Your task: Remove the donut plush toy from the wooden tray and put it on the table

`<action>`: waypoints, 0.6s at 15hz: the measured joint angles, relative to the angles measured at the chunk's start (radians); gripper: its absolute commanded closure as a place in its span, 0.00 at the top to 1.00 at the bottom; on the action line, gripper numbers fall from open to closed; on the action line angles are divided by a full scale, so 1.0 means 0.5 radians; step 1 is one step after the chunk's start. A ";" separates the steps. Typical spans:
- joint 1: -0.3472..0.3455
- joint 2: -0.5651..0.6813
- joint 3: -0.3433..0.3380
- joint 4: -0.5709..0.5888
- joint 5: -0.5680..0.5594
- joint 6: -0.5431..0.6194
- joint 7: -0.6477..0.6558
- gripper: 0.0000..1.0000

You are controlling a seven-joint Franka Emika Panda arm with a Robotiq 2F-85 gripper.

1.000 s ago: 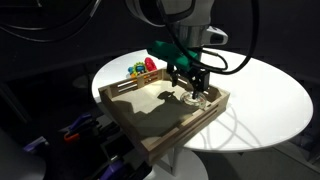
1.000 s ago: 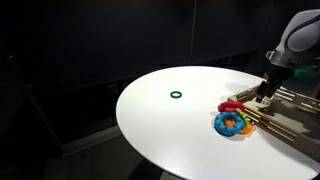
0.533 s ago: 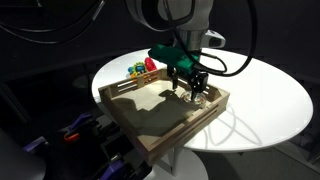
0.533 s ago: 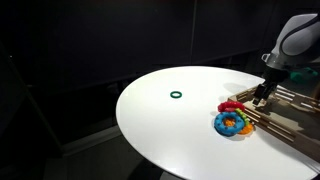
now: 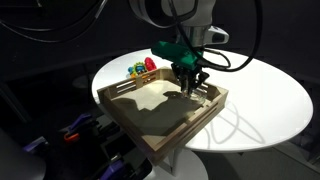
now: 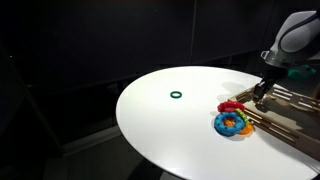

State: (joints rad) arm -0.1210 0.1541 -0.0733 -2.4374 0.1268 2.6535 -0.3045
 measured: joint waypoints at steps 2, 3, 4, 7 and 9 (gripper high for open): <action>0.006 -0.027 0.007 0.006 0.000 -0.028 0.018 0.10; 0.011 -0.048 0.012 0.008 0.000 -0.050 0.028 0.09; 0.018 -0.073 0.019 0.010 0.000 -0.077 0.047 0.09; 0.054 -0.163 0.042 0.032 0.000 -0.192 0.112 0.10; 0.086 -0.217 0.059 0.064 0.000 -0.273 0.156 0.10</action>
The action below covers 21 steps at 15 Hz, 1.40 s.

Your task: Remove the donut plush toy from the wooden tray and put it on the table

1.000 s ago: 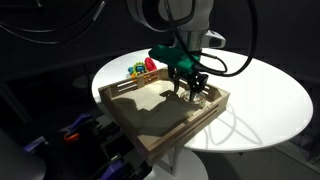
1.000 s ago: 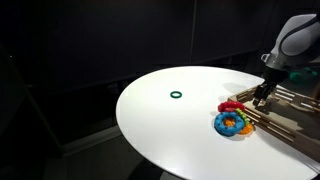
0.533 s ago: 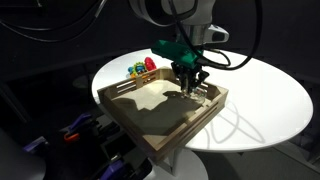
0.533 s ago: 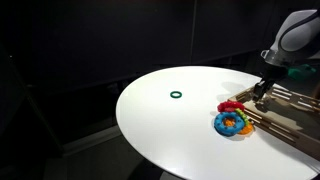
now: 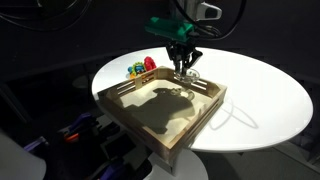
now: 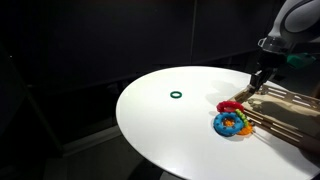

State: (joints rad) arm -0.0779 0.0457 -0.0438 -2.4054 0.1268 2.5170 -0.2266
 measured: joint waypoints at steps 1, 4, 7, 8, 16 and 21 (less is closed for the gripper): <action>0.019 -0.023 0.009 0.018 0.000 -0.033 0.017 0.10; 0.075 -0.079 0.044 0.065 0.008 -0.094 0.039 0.10; 0.135 -0.107 0.082 0.099 0.066 -0.097 0.038 0.10; 0.157 -0.110 0.096 0.108 0.096 -0.096 0.037 0.10; 0.315 -0.097 0.226 0.121 0.158 -0.046 0.032 0.10; 0.383 -0.043 0.298 0.120 0.158 -0.047 0.032 0.10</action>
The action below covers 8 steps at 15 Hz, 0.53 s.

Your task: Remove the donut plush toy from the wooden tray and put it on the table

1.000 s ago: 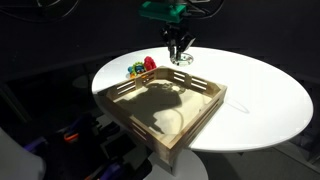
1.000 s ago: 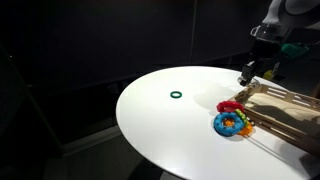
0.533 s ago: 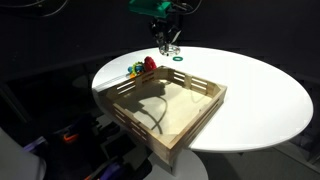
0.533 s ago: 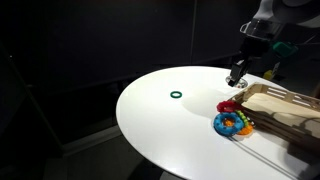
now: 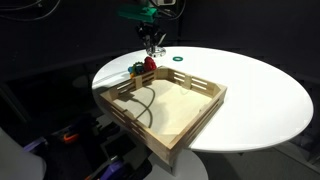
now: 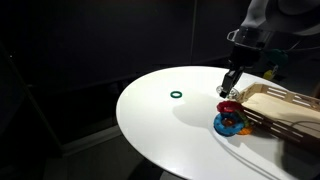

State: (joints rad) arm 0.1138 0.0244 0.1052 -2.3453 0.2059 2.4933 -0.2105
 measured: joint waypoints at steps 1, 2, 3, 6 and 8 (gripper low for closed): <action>0.007 0.013 0.011 -0.001 0.001 -0.004 0.000 0.10; 0.011 0.025 0.022 -0.001 0.002 -0.011 0.000 0.10; 0.012 0.034 0.032 0.000 0.002 -0.013 -0.001 0.10; 0.012 0.043 0.040 0.005 0.012 -0.053 -0.009 0.53; 0.010 0.054 0.040 0.005 0.015 -0.106 -0.009 0.66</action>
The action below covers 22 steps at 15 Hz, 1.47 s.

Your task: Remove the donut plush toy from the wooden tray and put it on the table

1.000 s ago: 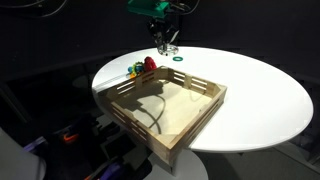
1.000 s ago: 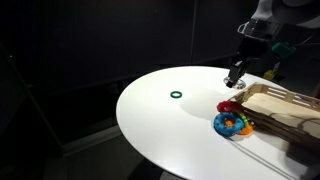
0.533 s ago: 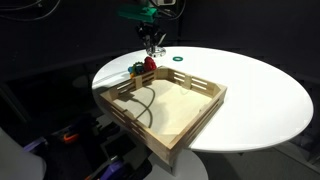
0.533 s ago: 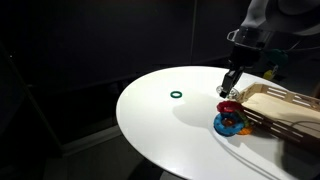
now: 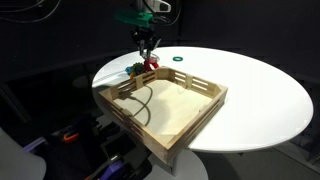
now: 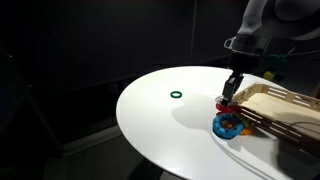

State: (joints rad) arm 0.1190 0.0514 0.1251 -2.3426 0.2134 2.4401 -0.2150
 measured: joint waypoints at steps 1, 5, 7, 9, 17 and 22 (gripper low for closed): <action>0.000 0.005 0.000 0.002 0.004 -0.018 0.000 0.75; -0.004 0.029 -0.001 0.002 0.006 -0.085 0.000 1.00; -0.009 0.040 -0.002 0.002 0.006 -0.105 0.000 1.00; -0.015 0.042 -0.005 0.004 0.006 -0.121 0.000 1.00; -0.055 -0.016 -0.058 0.064 -0.043 -0.181 0.032 1.00; -0.083 -0.128 -0.101 0.098 -0.231 -0.271 0.157 1.00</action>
State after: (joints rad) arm 0.0776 -0.0129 0.0747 -2.2934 0.0979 2.3049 -0.1364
